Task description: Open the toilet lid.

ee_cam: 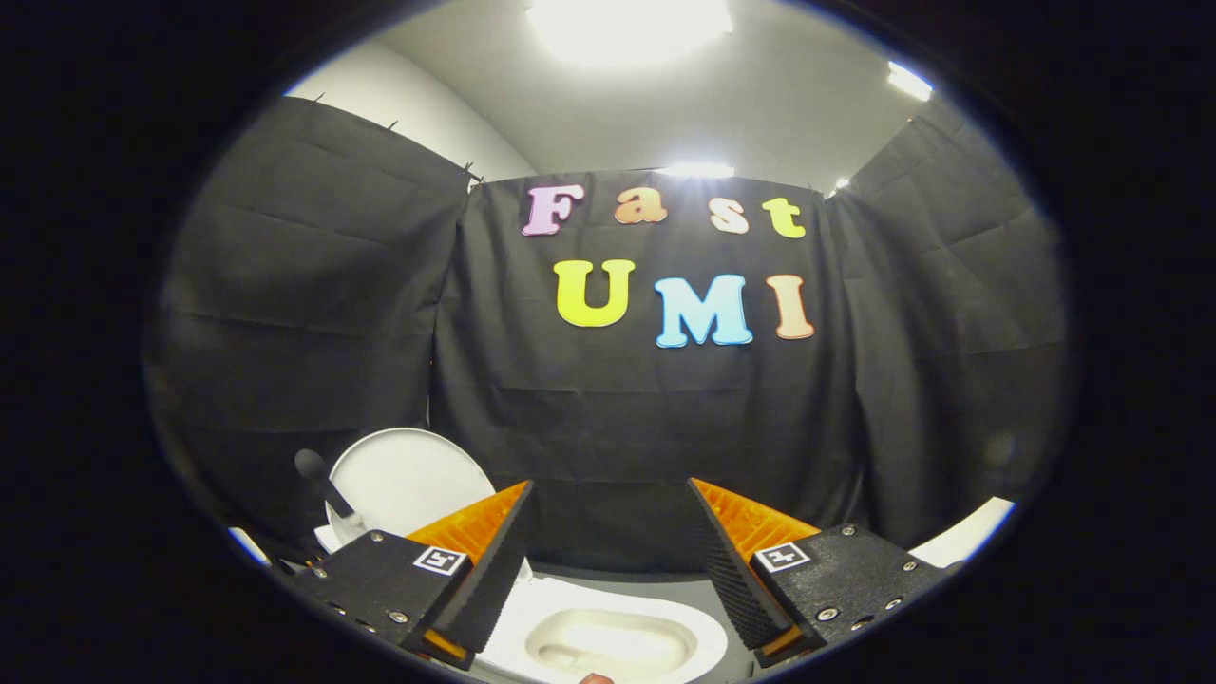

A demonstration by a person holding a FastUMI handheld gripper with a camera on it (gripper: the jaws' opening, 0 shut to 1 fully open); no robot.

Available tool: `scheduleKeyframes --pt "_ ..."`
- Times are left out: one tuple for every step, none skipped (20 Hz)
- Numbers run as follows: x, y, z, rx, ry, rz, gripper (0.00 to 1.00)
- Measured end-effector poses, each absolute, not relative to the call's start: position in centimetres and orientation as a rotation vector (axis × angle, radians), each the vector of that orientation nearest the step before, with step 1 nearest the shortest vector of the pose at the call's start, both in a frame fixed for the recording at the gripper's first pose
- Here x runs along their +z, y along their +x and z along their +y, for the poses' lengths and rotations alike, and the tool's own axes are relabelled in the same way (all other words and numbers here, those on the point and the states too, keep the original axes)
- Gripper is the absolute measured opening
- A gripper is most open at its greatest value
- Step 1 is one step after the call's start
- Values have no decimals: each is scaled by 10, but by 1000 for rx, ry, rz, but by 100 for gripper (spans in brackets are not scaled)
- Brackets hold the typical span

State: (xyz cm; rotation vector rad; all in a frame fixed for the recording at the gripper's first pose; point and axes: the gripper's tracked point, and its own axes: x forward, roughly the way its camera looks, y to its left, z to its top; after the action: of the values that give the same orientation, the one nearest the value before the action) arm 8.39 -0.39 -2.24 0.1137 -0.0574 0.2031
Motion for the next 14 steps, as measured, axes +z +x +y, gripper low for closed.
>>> scheduleKeyframes --pt "-27 77 -14 204 123 -64 94" --pt "-32 69 -20 208 136 -68 94" --pt "-38 60 -27 211 148 -67 94" --pt "-44 51 -36 207 156 -66 94" --pt "-47 42 -46 201 161 -68 94" --pt "-49 34 -56 193 167 -67 94" --pt "-52 26 -64 185 180 -63 94" --pt "-53 19 -71 180 198 -60 94" --pt "-52 11 -77 181 219 -59 94" --pt "-49 4 -82 188 234 -59 94" --pt "-47 0 -86 194 234 -59 94" --pt "-48 -1 -95 182 225 -54 94" --pt "-50 -3 -106 155 212 -45 94" --pt "-56 -9 -118 130 200 -31 94"
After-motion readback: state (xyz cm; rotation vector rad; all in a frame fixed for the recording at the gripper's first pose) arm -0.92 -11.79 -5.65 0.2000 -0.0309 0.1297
